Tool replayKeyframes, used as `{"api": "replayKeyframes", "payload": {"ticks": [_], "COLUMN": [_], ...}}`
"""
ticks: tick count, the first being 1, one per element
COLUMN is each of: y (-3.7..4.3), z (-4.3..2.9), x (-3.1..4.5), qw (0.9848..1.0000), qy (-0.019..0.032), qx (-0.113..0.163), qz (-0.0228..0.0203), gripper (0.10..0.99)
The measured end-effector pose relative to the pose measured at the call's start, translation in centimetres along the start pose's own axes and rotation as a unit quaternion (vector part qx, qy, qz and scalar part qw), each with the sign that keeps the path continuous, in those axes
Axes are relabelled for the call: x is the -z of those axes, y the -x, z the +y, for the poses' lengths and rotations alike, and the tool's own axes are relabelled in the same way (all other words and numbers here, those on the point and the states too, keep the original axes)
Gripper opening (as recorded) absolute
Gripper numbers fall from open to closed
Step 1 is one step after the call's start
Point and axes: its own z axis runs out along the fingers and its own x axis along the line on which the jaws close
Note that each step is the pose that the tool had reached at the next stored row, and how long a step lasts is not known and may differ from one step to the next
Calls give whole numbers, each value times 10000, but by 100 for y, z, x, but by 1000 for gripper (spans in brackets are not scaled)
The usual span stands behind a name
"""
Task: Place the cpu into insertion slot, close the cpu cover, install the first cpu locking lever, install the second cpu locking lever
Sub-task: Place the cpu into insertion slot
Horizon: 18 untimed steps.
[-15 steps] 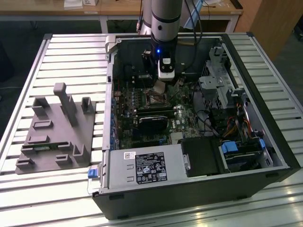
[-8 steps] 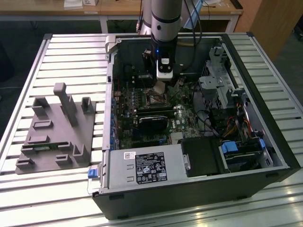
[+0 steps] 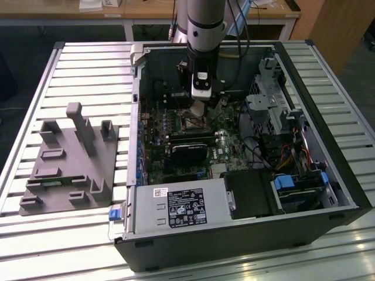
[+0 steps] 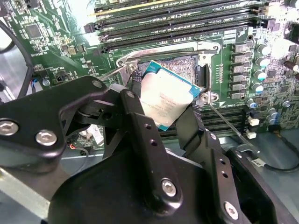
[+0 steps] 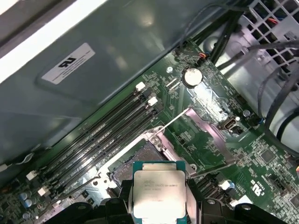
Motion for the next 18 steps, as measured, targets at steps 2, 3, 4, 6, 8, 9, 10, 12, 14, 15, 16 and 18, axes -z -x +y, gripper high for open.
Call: {"api": "replayKeyframes", "payload": {"ticks": [2,3,4,6,8,9,10,12,14,15,16,18], "y": [0,0,0,0,0,0,0,0,0,0,0,0], "z": [0,0,0,0,0,-1,0,-1,-1,0,-1,0], "x": [-1,-2,-2,-3,-4,-4,-4,-5,-6,-6,-6,-7], "qw": [10000,9999,9999,9997,9994,9993,9991,9987,9983,9980,9978,9972], "qy": [-1,-2,-2,-3,-4,-5,-5,-6,-7,-7,-8,-9], "qx": [-83,-124,-166,-254,-336,-376,-418,-499,-581,-621,-660,-741], "qz": [-10,-15,-20,-30,-40,-45,-50,-60,-69,-74,-79,-88], "gripper": [537,537,537,537,537,537,537,537,537,537,537,537]}}
